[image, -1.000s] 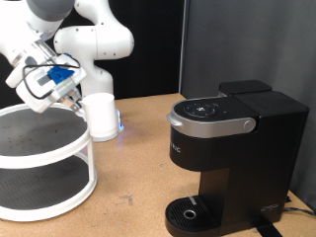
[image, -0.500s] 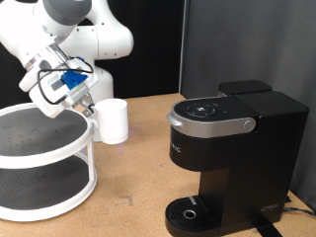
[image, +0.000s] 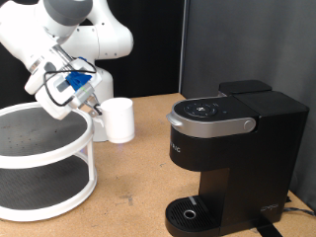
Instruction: Make a cup of coffee with the keurig machine
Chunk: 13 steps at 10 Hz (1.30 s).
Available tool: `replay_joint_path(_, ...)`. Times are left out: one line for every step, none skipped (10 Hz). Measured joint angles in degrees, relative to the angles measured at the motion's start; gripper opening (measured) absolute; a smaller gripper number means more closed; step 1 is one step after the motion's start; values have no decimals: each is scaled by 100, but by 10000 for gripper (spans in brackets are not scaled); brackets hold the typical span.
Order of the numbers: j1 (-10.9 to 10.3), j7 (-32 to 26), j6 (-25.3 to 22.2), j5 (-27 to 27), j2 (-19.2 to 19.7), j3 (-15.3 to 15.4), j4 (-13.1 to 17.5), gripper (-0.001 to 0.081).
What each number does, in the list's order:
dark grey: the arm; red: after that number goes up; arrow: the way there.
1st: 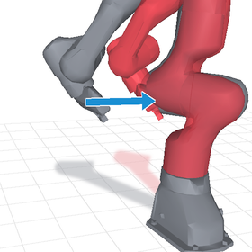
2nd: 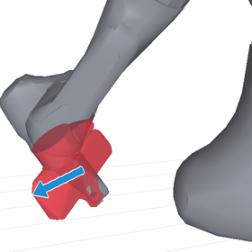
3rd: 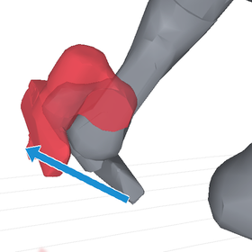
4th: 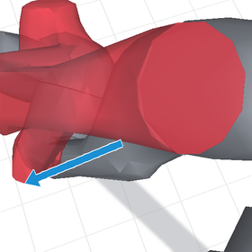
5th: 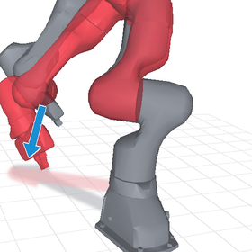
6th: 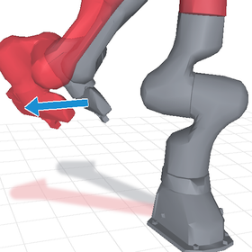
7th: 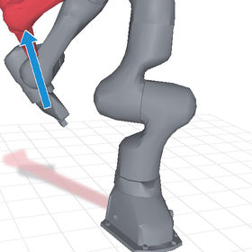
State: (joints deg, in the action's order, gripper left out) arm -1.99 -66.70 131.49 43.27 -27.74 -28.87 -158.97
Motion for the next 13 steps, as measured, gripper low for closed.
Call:
replay_joint_path(-123,-14,217,109,125,50,-11,67)
replay_joint_path(-276,-80,460,278,285,97,-16,67)
replay_joint_path(-452,-231,707,540,467,118,-17,67)
replay_joint_path(-632,-421,926,835,652,121,-11,67)
replay_joint_path(-793,-624,1100,1129,839,122,1,67)
replay_joint_path(-930,-852,1233,1418,1015,122,11,67)
replay_joint_path(-1044,-1117,1351,1731,1185,122,21,67)
replay_joint_path(-1138,-1396,1441,2060,1357,122,38,67)
replay_joint_path(-1217,-1650,1525,2387,1530,123,72,67)
replay_joint_path(-1274,-1851,1558,2654,1707,125,126,67)
replay_joint_path(-1311,-1990,1566,2854,1888,128,192,67)
replay_joint_path(-1334,-2077,1566,3002,2065,138,264,67)
replay_joint_path(-1354,-2170,1566,3160,2222,161,340,67)
